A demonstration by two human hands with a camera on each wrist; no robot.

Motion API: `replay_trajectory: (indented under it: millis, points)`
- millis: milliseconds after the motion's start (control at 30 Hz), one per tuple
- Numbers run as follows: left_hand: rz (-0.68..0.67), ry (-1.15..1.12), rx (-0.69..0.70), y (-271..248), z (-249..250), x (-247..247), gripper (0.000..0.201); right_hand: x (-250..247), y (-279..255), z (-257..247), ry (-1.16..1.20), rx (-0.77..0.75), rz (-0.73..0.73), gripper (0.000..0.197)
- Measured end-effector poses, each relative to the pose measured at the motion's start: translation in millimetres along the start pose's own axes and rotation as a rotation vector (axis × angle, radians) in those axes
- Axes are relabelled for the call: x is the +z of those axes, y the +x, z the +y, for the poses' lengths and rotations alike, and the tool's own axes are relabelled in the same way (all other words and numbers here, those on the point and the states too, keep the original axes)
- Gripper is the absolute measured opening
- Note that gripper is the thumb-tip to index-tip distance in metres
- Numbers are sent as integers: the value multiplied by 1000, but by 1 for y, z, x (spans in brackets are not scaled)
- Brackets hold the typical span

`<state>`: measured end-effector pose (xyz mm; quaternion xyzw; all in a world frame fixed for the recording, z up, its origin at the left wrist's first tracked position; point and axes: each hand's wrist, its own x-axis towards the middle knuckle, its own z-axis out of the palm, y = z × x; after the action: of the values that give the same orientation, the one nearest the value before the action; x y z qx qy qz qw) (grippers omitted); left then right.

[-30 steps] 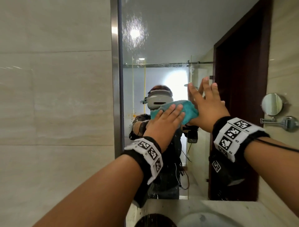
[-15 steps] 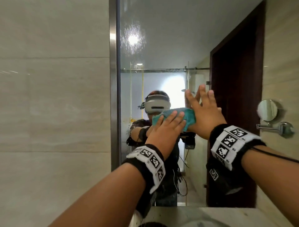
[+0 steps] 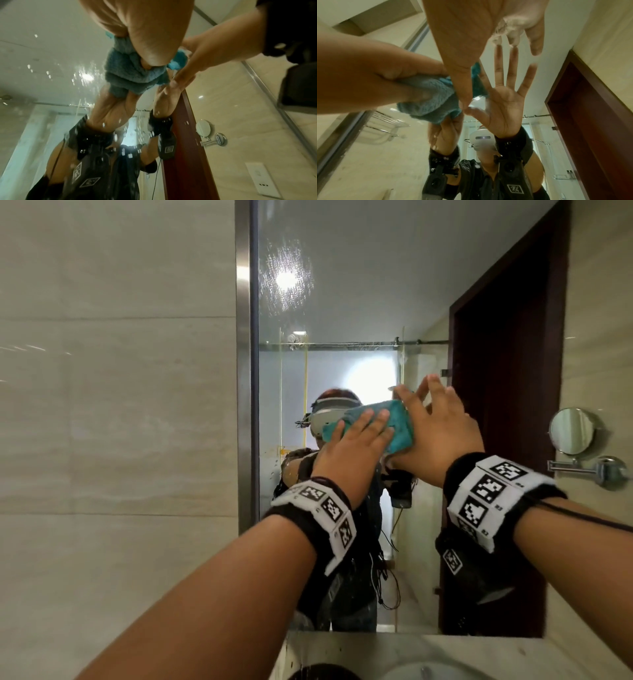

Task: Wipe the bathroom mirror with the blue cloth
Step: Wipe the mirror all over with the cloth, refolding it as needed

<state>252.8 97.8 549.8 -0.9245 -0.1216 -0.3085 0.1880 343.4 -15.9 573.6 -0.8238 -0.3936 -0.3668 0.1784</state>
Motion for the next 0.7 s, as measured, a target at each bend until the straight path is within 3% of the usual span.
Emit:
replay_trajectory:
  millis: [100,233,333,433,567,700]
  points:
    - [55,-3,-57,12,-18,-23,74,-10,8,-12,-19,-46,67,111]
    - [261,-117,-238,32,-55,-56,73,-13,19,-21,36,-7,-70,123]
    - [290,-142,-296,38,-73,-63,69,-10,20,-18,74,-9,-89,125]
    - [263,-103,-235,28,-59,-52,75,-9,21,-17,81,-12,-76,126]
    - [74,-3,-63,9,-18,-11,75,-6,23,-15,83,-27,-71,126]
    - [93,-31,-27,13,-27,-11,74,-6,23,-15,81,-28,-71,124]
